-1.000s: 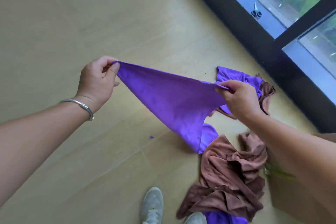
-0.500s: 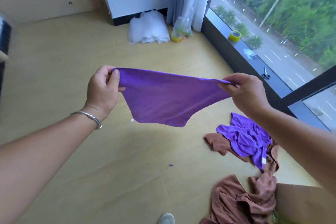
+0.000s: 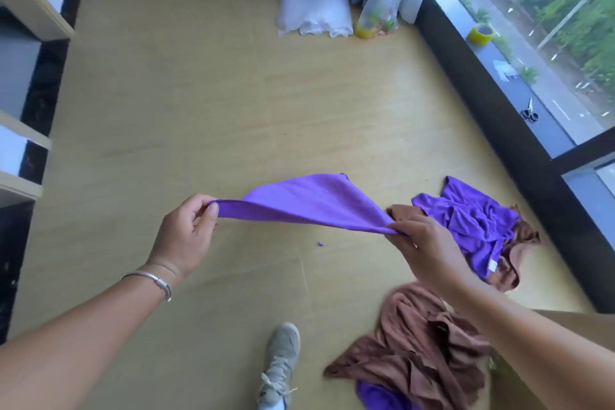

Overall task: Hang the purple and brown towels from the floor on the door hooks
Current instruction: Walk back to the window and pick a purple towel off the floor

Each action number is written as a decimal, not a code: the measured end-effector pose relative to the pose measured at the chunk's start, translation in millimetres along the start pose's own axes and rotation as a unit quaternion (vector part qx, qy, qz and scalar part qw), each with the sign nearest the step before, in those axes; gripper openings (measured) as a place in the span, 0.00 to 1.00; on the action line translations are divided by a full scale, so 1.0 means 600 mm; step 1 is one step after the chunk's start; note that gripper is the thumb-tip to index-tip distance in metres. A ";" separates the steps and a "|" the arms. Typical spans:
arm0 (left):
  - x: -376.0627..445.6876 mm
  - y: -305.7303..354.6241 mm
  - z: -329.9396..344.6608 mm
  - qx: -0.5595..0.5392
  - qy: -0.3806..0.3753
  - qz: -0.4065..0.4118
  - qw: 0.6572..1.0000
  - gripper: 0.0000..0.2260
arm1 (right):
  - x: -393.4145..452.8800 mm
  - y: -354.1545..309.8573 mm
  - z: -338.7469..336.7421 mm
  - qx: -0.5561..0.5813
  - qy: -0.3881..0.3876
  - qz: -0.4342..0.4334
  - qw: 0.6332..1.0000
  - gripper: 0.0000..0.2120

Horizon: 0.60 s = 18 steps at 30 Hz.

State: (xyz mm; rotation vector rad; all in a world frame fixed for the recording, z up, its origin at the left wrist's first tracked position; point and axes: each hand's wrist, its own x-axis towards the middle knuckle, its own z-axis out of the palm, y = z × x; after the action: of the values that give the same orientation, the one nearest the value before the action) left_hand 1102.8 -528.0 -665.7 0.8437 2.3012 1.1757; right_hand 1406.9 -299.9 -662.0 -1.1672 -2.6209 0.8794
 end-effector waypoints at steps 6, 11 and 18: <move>-0.162 -0.144 0.059 0.103 -0.097 -0.059 0.988 0.08 | -0.145 0.078 0.152 -0.006 -0.100 0.063 0.993 0.07; -0.226 -0.229 0.093 0.125 -0.160 -0.117 0.972 0.07 | -0.214 0.122 0.231 -0.023 -0.161 0.119 0.979 0.08; -0.174 -0.301 0.134 0.117 -0.209 -0.181 0.954 0.08 | -0.186 0.127 0.293 -0.015 -0.176 0.191 0.965 0.05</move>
State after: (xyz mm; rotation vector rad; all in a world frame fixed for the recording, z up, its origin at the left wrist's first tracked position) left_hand 1168.5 -636.0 -850.3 0.6356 2.1357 0.5150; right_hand 1470.7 -419.9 -837.1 -1.7060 -2.7234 1.2193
